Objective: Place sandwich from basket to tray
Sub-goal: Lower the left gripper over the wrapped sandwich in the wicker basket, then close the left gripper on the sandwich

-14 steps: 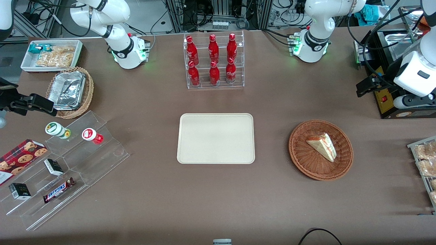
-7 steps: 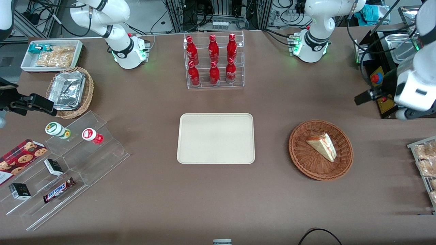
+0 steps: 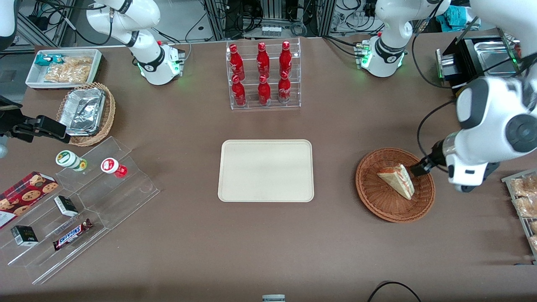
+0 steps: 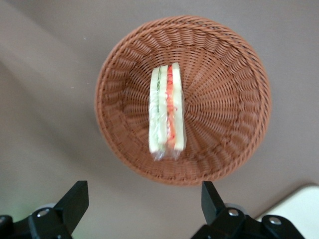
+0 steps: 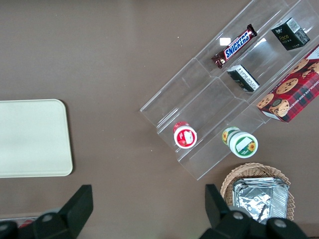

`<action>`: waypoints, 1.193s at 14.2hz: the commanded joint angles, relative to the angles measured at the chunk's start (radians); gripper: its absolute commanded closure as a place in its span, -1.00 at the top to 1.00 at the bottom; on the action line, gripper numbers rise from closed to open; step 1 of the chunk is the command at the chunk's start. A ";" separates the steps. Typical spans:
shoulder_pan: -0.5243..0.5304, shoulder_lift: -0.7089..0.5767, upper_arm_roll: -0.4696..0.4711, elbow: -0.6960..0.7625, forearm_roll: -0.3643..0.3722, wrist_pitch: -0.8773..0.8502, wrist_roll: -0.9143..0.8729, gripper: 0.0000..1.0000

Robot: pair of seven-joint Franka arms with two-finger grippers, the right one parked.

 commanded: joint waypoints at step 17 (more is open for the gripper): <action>0.011 0.149 -0.008 -0.238 0.100 0.457 -0.229 -0.51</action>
